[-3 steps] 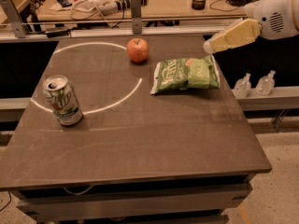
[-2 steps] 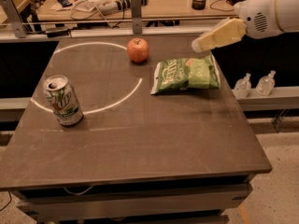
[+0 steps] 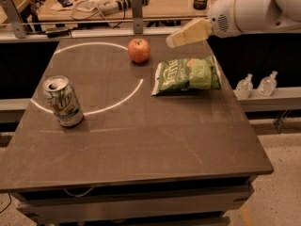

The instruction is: Move apple near 7up can

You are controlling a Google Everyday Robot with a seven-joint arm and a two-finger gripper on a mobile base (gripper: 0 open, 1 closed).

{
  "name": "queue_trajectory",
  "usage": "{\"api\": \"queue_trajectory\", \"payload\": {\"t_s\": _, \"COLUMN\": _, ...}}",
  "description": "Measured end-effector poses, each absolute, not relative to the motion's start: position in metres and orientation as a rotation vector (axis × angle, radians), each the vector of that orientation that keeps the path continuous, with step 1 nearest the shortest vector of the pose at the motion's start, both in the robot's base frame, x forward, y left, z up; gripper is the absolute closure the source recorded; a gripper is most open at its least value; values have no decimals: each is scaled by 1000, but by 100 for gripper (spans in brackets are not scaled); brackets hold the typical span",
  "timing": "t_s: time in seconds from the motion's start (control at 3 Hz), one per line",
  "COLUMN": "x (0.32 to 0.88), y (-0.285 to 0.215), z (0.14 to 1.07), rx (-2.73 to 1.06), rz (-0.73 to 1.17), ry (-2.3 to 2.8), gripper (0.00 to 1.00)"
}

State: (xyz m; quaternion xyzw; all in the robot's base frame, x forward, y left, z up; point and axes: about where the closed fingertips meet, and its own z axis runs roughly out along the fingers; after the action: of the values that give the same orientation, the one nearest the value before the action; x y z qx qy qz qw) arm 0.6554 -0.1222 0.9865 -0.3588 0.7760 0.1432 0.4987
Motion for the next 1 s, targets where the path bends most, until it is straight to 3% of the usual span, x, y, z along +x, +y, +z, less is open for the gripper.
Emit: {"api": "queue_trajectory", "payload": {"t_s": 1.0, "x": 715, "y": -57, "z": 932, "rx": -1132, "rz": 508, "ry": 1901, "gripper": 0}}
